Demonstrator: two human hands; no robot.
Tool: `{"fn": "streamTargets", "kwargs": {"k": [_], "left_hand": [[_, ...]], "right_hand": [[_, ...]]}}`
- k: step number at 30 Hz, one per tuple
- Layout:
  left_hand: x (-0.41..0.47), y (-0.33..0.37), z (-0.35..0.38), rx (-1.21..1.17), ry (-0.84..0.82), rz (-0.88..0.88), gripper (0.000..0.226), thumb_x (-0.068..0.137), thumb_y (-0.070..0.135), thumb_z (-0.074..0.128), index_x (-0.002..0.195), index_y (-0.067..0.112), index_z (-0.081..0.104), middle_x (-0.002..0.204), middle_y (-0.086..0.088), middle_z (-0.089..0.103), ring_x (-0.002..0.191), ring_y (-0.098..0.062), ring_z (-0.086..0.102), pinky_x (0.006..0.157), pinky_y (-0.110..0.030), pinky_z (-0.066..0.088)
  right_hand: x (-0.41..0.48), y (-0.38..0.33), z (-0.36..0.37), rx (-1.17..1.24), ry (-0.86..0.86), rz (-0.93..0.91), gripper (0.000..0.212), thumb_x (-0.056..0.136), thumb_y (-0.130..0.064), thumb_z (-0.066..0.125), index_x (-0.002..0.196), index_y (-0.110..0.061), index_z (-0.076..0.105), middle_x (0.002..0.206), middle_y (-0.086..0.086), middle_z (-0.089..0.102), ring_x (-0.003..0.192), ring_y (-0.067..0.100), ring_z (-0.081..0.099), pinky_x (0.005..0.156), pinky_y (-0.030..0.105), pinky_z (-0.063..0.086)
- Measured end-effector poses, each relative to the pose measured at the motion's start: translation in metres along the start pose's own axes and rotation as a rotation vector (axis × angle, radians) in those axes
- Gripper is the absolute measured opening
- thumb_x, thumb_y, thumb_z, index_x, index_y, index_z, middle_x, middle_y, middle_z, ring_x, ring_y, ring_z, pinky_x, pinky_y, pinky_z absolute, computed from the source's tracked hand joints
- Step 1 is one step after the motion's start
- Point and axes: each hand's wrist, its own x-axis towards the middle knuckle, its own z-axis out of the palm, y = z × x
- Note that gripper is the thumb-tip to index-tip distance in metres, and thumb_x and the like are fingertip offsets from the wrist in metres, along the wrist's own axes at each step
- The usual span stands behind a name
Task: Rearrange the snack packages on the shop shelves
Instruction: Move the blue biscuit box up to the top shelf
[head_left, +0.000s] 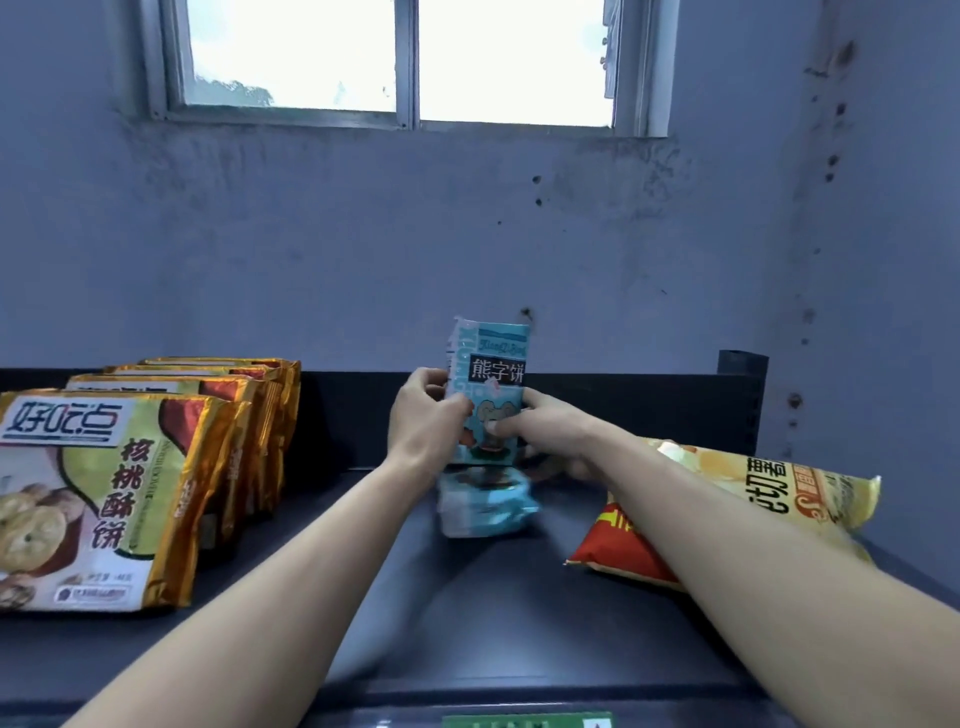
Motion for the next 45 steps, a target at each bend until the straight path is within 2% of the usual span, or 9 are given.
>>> {"fn": "streamTargets", "kwargs": {"k": [2,4,9,12,15,23,26,35,45], "left_hand": [[-0.002,0.004,-0.005,0.062,0.067,0.031,0.019,0.077,0.016,0.059,0.095,0.018,0.058,0.093,-0.003,0.066,0.076,-0.022,0.067,0.073,-0.043,0.058],[-0.003,0.008,-0.005,0.063,0.061,0.051,0.019,0.078,0.016,0.060,0.096,0.017,0.057,0.094,-0.003,0.065,0.081,-0.024,0.067,0.072,-0.042,0.058],[0.003,0.008,0.014,0.011,-0.139,-0.009,0.024,0.083,-0.002,0.060,0.102,0.009,0.052,0.092,-0.004,0.062,0.073,-0.010,0.061,0.052,-0.017,0.052],[0.009,-0.008,0.025,0.010,-0.241,-0.141,0.028,0.080,-0.011,0.057,0.101,0.007,0.052,0.096,-0.007,0.062,0.076,-0.012,0.061,0.058,-0.020,0.052],[0.011,-0.025,0.026,0.011,-0.302,-0.212,0.031,0.083,-0.012,0.057,0.108,0.006,0.055,0.104,-0.012,0.065,0.082,-0.018,0.064,0.060,-0.023,0.054],[0.009,-0.034,0.026,0.069,-0.350,-0.174,0.047,0.084,-0.010,0.054,0.124,0.014,0.053,0.103,-0.005,0.064,0.088,-0.018,0.064,0.053,-0.016,0.051],[0.009,-0.034,0.027,0.111,-0.349,-0.152,0.052,0.082,-0.009,0.058,0.128,0.014,0.050,0.102,-0.001,0.062,0.088,-0.014,0.063,0.060,-0.015,0.053],[0.006,-0.034,0.026,0.156,-0.326,-0.134,0.052,0.085,-0.007,0.056,0.131,0.015,0.047,0.108,-0.003,0.062,0.095,-0.017,0.064,0.084,-0.031,0.054],[0.007,-0.037,0.024,0.249,-0.311,-0.128,0.046,0.084,-0.004,0.060,0.126,0.011,0.049,0.103,-0.001,0.062,0.092,-0.013,0.060,0.080,-0.025,0.050]], "right_hand": [[0.000,-0.001,0.008,0.041,-0.032,-0.016,0.024,0.091,-0.020,0.058,0.113,-0.025,0.054,0.104,0.006,0.069,0.072,0.020,0.062,0.064,0.033,0.052],[0.001,-0.001,0.009,0.042,0.002,-0.060,0.025,0.090,-0.022,0.060,0.114,-0.025,0.054,0.103,0.002,0.069,0.074,0.018,0.064,0.073,0.035,0.052],[-0.002,0.009,-0.011,0.008,0.181,-0.095,0.023,0.087,-0.014,0.063,0.107,-0.021,0.053,0.103,0.001,0.067,0.094,0.022,0.064,0.070,0.032,0.049],[-0.001,0.020,-0.015,-0.056,0.197,-0.031,0.018,0.087,-0.008,0.062,0.101,-0.018,0.056,0.103,0.002,0.066,0.099,0.023,0.064,0.081,0.033,0.053],[0.011,0.034,-0.010,-0.122,0.172,0.036,0.024,0.084,-0.005,0.065,0.108,-0.009,0.065,0.113,0.007,0.068,0.105,0.024,0.065,0.095,0.036,0.051],[0.024,0.053,-0.006,-0.128,0.287,0.009,0.035,0.084,-0.014,0.069,0.117,-0.012,0.057,0.117,0.005,0.065,0.107,0.022,0.062,0.095,0.032,0.049],[0.023,0.053,-0.006,-0.141,0.294,-0.014,0.036,0.084,-0.015,0.070,0.117,-0.013,0.057,0.118,0.005,0.065,0.107,0.021,0.062,0.095,0.031,0.049],[0.022,0.053,-0.001,-0.130,0.299,-0.041,0.037,0.086,-0.016,0.068,0.120,-0.014,0.056,0.120,0.006,0.065,0.108,0.022,0.062,0.096,0.036,0.050],[0.016,0.049,0.001,-0.239,0.331,-0.059,0.040,0.088,-0.015,0.064,0.125,-0.013,0.048,0.125,0.006,0.061,0.112,0.022,0.059,0.092,0.031,0.049]]}}
